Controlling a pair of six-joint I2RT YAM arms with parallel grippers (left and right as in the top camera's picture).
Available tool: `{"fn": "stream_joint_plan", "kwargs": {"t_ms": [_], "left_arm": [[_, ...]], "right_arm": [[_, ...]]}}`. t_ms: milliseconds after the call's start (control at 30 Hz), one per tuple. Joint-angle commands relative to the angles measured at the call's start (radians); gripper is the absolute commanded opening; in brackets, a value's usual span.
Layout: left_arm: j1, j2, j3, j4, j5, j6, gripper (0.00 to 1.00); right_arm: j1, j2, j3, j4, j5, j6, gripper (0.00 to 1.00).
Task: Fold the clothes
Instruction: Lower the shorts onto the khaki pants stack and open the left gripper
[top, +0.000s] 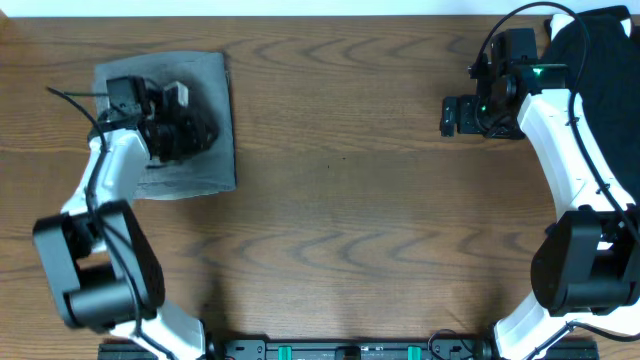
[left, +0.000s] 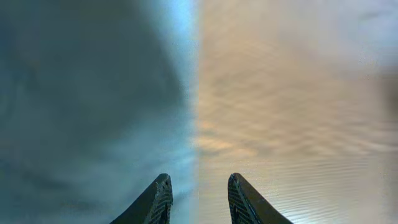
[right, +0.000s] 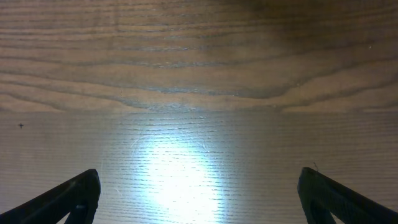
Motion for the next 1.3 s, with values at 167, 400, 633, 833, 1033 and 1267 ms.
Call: {"fn": "stream_joint_plan", "kwargs": {"t_ms": [167,400,633,833,1033,1267], "left_arm": [[-0.170,-0.106,0.040,0.156,-0.042,-0.107,0.46],[-0.256,-0.104,0.040,0.175,-0.254,-0.106,0.98],[-0.258,-0.104,0.040,0.169,-0.256,-0.106,0.98],[-0.258,-0.104,0.040,0.169,-0.256,-0.106,0.98],[-0.258,-0.104,0.039,0.162,-0.256,-0.106,0.98],[-0.258,-0.104,0.039,0.162,-0.256,-0.106,0.98]], "right_arm": [[0.004,0.000,0.000,0.002,0.006,0.006,0.99],[0.004,0.000,0.000,0.002,0.006,0.006,0.99],[0.004,0.000,0.000,0.002,0.006,0.006,0.99],[0.004,0.000,0.000,0.002,0.006,0.006,0.99],[0.004,0.000,0.000,0.002,0.006,0.005,0.99],[0.001,-0.027,0.000,0.044,0.051,-0.033,0.99]]}}
